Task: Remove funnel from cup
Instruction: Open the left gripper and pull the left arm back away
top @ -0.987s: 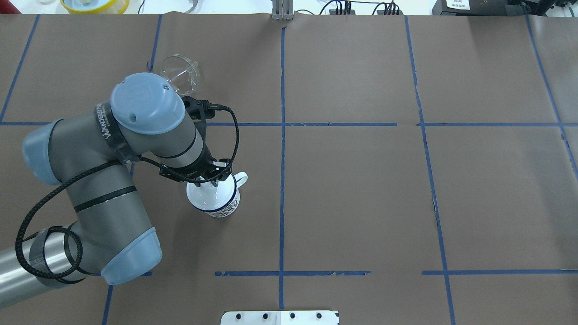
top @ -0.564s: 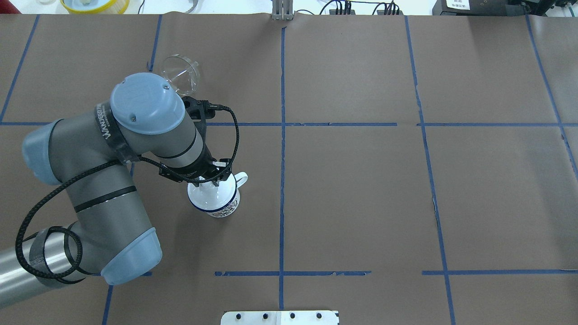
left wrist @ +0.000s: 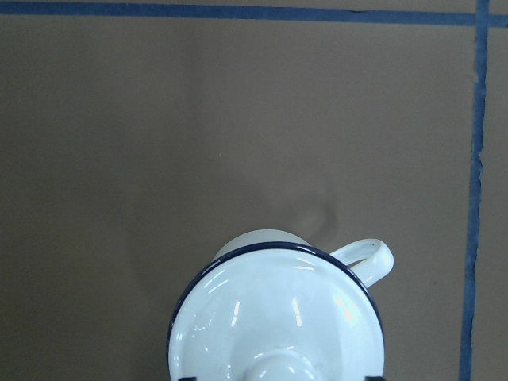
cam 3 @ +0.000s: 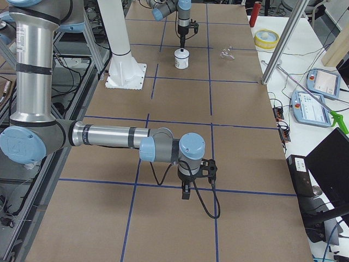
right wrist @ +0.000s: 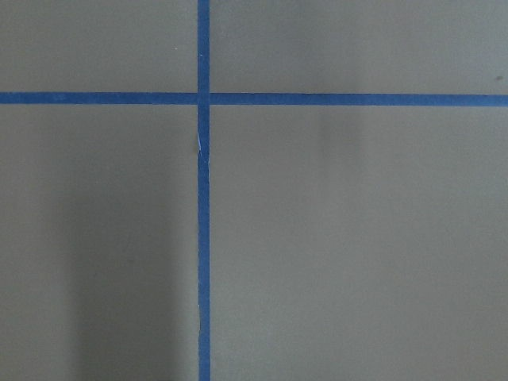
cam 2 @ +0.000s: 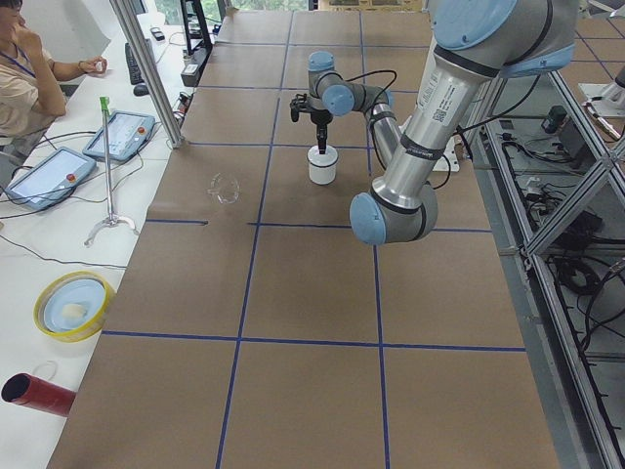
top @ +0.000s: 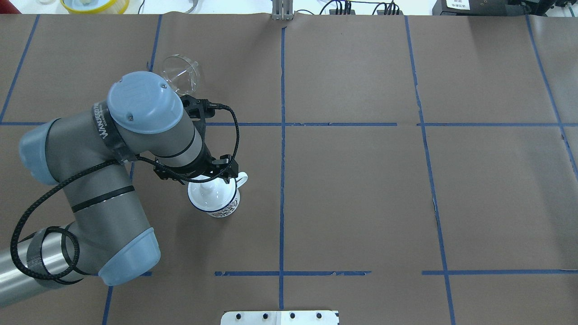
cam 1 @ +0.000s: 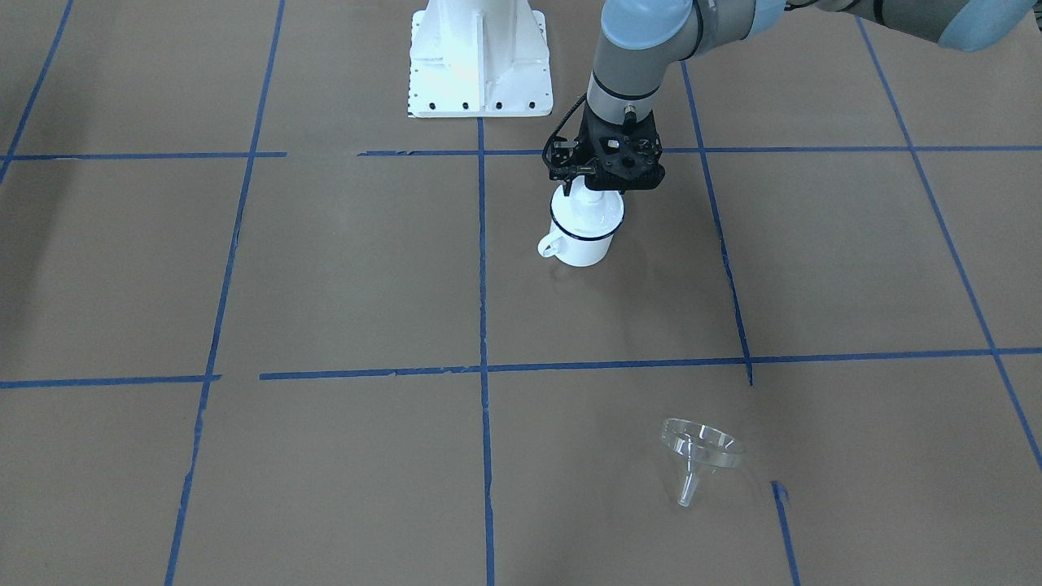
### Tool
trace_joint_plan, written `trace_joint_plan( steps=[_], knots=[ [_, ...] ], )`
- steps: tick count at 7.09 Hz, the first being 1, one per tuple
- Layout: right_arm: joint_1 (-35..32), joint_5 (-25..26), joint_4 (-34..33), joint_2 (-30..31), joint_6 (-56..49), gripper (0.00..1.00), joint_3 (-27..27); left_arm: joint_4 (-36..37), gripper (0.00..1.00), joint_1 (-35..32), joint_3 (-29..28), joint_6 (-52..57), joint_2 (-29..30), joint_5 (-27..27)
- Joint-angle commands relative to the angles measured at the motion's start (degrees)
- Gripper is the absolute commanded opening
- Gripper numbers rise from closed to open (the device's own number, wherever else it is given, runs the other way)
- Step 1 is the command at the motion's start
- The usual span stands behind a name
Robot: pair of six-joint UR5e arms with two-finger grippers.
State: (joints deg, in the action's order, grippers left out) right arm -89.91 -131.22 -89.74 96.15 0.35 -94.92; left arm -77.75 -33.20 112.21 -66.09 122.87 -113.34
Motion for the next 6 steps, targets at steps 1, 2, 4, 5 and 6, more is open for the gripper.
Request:
trace_joint_plan(
  steps=[1, 2, 4, 5, 6],
  knots=[
    [0.0, 0.0, 0.0, 0.0, 0.0, 1.0, 0.0, 0.3, 1.0, -4.3, 7.9, 11.1, -4.1, -0.6],
    [0.0, 0.0, 0.0, 0.0, 0.0, 1.0, 0.0, 0.4, 1.0, -10.0, 11.2, 17.6, -8.0, -1.7],
    [0.0, 0.0, 0.0, 0.0, 0.0, 1.0, 0.0, 0.2, 1.0, -23.8, 10.8, 34.4, -15.2, -9.7],
    [0.0, 0.0, 0.0, 0.0, 0.0, 1.0, 0.0, 0.1, 1.0, -30.5, 9.4, 44.0, -20.6, -13.2],
    [0.0, 0.0, 0.0, 0.0, 0.0, 1.0, 0.0, 0.1, 1.0, -37.8, 4.6, 53.9, -23.7, -16.5]
  ],
)
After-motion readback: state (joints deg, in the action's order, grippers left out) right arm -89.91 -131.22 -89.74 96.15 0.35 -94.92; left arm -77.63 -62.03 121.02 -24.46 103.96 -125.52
